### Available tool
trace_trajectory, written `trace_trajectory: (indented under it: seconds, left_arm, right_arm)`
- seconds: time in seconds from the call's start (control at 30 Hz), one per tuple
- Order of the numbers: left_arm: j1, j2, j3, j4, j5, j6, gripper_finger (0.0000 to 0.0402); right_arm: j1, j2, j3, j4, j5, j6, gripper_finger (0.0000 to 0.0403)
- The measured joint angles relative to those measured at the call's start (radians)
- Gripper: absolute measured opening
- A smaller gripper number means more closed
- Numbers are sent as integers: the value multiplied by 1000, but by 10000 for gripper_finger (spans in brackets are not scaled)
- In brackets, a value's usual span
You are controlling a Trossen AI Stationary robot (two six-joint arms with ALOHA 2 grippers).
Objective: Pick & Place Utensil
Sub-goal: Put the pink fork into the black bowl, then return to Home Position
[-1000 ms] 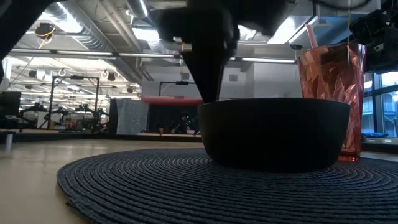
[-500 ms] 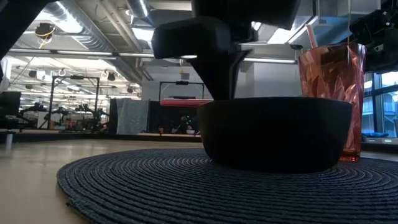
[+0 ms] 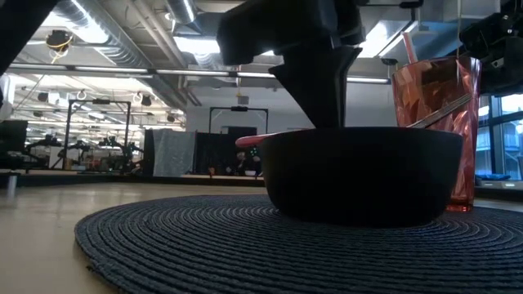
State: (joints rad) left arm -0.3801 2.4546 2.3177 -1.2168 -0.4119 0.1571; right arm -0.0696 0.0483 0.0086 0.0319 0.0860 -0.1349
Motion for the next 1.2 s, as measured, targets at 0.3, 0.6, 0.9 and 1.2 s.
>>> trace_trajectory:
  seconds: [0.3,0.6,0.9,1.2]
  left_arm:
    - [25,0,0,-9,67,-125,30]
    - [35,0,0,-13,131,-181,81]
    - [35,-5,0,-16,131,-170,97]
    - [-11,-168,0,-134,103,-188,82]
  right_arm:
    - [0,0,0,0,0,0,23]
    - [0,0,0,0,0,0,23]
    - [0,0,0,0,0,0,23]
    - [0,0,0,0,0,0,23]
